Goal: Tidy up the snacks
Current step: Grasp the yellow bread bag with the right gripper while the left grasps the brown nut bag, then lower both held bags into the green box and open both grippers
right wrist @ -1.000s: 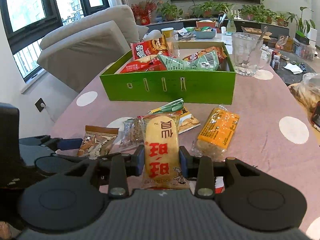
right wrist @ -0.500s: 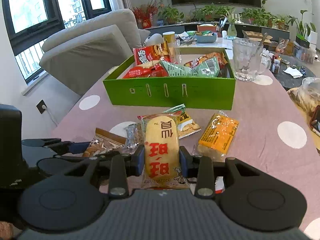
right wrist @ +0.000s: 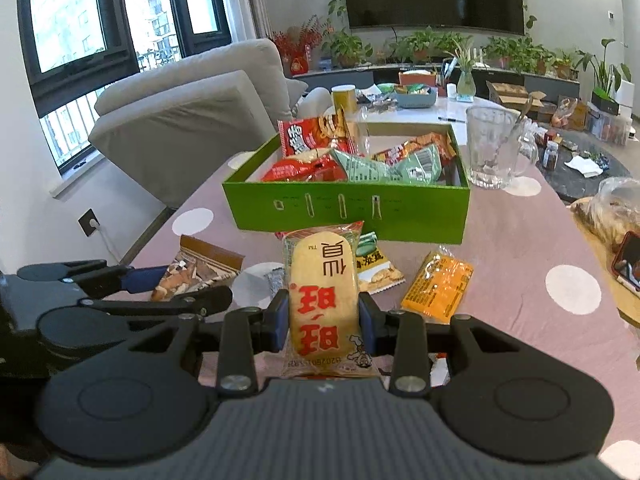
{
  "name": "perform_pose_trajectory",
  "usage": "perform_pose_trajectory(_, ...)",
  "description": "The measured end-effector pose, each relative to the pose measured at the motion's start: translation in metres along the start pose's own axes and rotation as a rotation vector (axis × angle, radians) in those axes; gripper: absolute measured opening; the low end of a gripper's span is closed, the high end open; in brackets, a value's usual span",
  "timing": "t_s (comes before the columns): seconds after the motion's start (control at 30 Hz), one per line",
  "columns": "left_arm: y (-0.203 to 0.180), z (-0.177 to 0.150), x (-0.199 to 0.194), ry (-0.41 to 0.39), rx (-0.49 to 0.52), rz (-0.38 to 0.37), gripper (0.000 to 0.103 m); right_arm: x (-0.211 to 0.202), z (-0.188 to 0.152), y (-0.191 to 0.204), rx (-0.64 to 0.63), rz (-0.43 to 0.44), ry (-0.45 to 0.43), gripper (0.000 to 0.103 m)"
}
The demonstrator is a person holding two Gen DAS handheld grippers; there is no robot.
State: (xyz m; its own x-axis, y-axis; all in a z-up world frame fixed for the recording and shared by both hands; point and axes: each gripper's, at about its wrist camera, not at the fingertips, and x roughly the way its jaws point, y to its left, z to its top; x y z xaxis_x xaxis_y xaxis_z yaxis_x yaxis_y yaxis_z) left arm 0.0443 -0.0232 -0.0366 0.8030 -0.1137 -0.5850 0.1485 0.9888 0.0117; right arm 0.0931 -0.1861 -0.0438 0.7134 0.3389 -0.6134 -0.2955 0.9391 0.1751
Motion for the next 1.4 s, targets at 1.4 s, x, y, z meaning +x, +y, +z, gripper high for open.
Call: perform_pose_trajectory(1.4, -0.014, 0.132, 0.098, -0.091, 0.042, -0.05, 0.05, 0.088, 0.114, -0.065, 0.082, -0.061, -0.079, 0.061)
